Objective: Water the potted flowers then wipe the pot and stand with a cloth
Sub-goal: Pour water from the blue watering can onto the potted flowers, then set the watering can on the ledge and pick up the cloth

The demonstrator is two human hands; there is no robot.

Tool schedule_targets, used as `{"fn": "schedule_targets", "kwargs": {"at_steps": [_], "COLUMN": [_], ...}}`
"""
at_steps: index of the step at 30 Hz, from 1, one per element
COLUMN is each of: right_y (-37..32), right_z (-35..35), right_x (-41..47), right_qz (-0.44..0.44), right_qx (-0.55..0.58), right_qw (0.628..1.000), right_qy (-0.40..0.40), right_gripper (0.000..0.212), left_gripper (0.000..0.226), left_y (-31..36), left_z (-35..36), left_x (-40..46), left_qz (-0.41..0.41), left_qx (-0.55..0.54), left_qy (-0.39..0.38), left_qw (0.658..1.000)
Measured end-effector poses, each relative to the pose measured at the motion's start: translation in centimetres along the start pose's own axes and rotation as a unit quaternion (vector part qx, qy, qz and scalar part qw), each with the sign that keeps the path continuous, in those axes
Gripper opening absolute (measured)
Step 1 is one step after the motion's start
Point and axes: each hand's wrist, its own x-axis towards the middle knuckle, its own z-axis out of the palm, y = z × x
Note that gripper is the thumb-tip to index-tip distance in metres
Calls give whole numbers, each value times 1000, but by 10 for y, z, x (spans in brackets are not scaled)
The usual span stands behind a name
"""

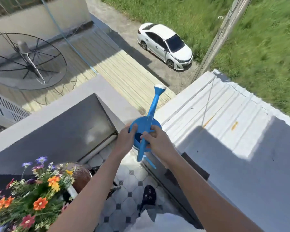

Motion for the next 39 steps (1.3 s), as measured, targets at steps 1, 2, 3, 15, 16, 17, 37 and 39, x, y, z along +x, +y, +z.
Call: {"fn": "schedule_targets", "kwargs": {"at_steps": [1,2,3,15,16,17,37,39], "right_y": [1,2,3,3,4,4,181,192], "right_z": [-2,-4,-4,-20,-25,-30,-146,-138], "right_x": [5,10,14,28,26,25,-40,-46], "right_qz": [3,6,10,27,28,23,235,211], "right_qx": [19,40,59,46,14,-11,-349,-340], "right_qw": [1000,999,998,998,999,999,879,879], "right_qy": [-1,-4,-9,-13,8,37,225,259], "right_gripper": [26,24,24,24,23,21,56,47], "left_gripper": [40,40,38,38,38,38,77,67], "left_y": [-1,-2,-5,0,6,14,-57,-67], "left_z": [4,6,9,2,2,4,183,186], "left_x": [10,19,28,49,48,46,-19,-26], "left_qz": [2,-2,-6,-20,-11,6,141,188], "left_qx": [1,2,-1,22,37,51,518,526], "left_qy": [-8,-16,-27,-33,0,33,-193,-153], "left_qw": [1000,1000,1000,999,999,998,822,815]}}
